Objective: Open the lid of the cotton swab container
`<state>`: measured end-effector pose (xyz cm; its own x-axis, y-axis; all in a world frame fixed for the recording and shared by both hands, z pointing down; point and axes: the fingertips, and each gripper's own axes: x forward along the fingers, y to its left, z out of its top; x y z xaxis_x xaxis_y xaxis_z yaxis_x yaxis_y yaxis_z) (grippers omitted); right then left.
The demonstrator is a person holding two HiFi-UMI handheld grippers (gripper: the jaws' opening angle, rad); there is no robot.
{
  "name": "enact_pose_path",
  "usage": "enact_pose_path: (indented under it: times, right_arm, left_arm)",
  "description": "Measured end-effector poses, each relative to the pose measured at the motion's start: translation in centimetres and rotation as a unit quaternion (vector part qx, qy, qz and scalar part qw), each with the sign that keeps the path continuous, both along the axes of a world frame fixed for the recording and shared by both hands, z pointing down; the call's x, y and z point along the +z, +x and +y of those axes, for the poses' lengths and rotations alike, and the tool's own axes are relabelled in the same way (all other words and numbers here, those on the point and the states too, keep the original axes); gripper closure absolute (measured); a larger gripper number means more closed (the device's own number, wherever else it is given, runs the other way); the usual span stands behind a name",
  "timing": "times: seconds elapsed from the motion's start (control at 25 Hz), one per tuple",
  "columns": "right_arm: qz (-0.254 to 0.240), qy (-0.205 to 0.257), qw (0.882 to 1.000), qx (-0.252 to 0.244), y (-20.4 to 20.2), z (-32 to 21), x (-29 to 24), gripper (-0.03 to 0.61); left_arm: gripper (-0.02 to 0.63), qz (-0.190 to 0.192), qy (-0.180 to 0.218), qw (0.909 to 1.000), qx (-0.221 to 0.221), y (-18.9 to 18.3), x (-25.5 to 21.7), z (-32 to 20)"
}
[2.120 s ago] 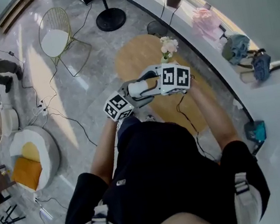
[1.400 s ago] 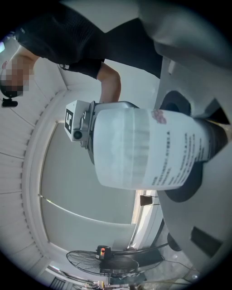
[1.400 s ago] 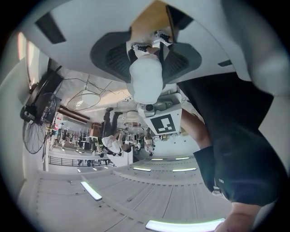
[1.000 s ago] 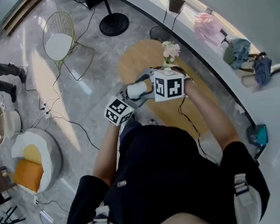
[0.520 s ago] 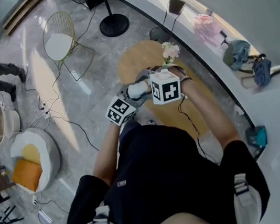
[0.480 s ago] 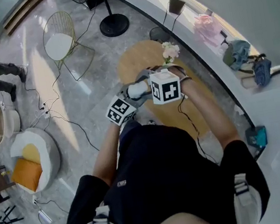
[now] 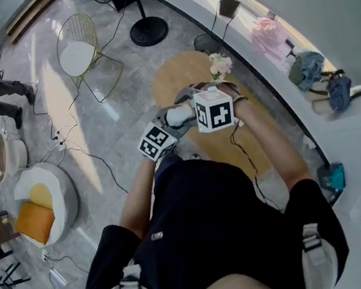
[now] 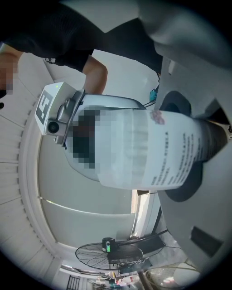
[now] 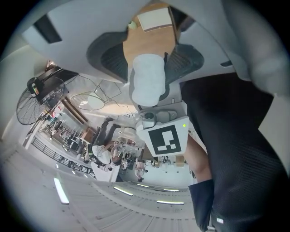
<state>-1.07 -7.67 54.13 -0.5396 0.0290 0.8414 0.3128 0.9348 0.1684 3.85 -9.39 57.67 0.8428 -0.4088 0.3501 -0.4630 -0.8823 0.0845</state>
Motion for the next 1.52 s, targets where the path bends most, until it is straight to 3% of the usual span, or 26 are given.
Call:
enact_pose_path:
  times: [0.48, 1.24, 1.4, 1.52]
  right_arm:
    - [0.018, -0.017, 1.000, -0.004, 1.1, -0.1, 0.2, 0.385]
    - [0.051, -0.059, 0.997, -0.025, 0.2, -0.3, 0.3, 0.388]
    - [0.063, -0.082, 0.994, -0.029, 0.5, 0.1, 0.4, 0.391]
    - [0.060, -0.098, 0.993, -0.028, 0.7, 0.1, 0.4, 0.391]
  left_arm:
    - [0.414, -0.035, 0.005, 0.9993, 0.016, 1.2, 0.8, -0.6]
    - [0.426, -0.024, 0.008, 0.9993, 0.029, 0.1, 0.7, -0.6]
    - [0.428, -0.059, 0.033, 0.9969, 0.040, -0.2, 1.2, -0.3]
    - [0.428, -0.059, 0.032, 0.9966, 0.047, 0.0, 1.4, -0.2]
